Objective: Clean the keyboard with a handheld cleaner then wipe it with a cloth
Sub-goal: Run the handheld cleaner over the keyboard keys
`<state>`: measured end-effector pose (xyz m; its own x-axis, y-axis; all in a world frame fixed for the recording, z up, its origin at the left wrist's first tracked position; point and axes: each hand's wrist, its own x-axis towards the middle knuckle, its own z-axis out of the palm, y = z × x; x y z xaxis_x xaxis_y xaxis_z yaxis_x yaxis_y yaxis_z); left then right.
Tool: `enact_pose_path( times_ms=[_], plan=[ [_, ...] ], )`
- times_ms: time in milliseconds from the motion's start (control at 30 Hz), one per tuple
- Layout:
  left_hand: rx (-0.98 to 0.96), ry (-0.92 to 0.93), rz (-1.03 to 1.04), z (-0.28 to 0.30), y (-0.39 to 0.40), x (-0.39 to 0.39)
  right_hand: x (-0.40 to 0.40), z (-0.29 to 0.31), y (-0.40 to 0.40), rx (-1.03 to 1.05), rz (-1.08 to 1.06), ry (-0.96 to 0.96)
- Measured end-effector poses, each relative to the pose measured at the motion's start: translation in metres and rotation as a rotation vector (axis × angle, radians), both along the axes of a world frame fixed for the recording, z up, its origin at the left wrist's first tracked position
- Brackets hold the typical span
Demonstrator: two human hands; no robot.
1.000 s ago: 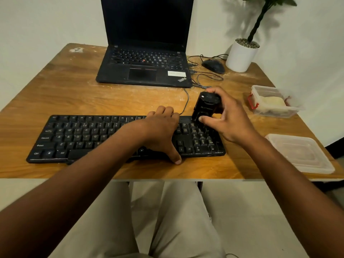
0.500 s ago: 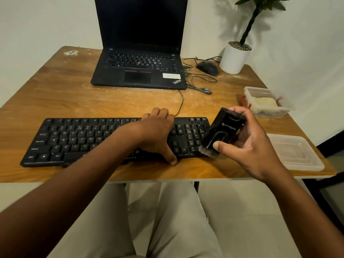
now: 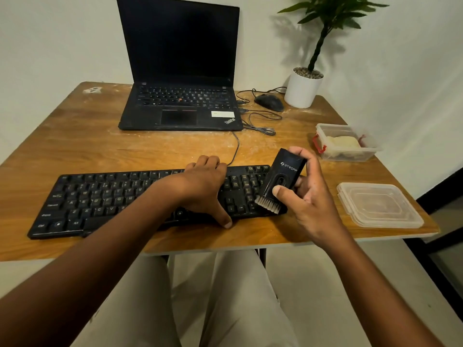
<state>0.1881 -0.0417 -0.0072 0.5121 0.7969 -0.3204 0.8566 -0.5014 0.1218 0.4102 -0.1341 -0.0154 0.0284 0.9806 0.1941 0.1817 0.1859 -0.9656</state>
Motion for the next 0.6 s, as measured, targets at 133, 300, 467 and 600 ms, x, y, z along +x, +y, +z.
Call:
enact_pose_path(
  times_ms=[133, 300, 467, 600],
  plan=[
    [-0.003, 0.003, 0.001, 0.0004, -0.0008, -0.0001, -0.0042, -0.0033, 0.0047, -0.015, -0.022, 0.044],
    [-0.002, 0.002, -0.002, 0.001, -0.0008, -0.0003, -0.0056, -0.0077, 0.0071, 0.001, -0.062, 0.041],
    [-0.004, -0.001, 0.0, 0.0017, -0.0018, -0.0007, -0.007, -0.0076, 0.0084, 0.038, -0.116, -0.005],
    [-0.011, -0.005, 0.001, 0.0031, -0.0025, -0.0006, -0.0047, -0.0068, 0.0087, 0.031, -0.136, 0.003]
  ],
)
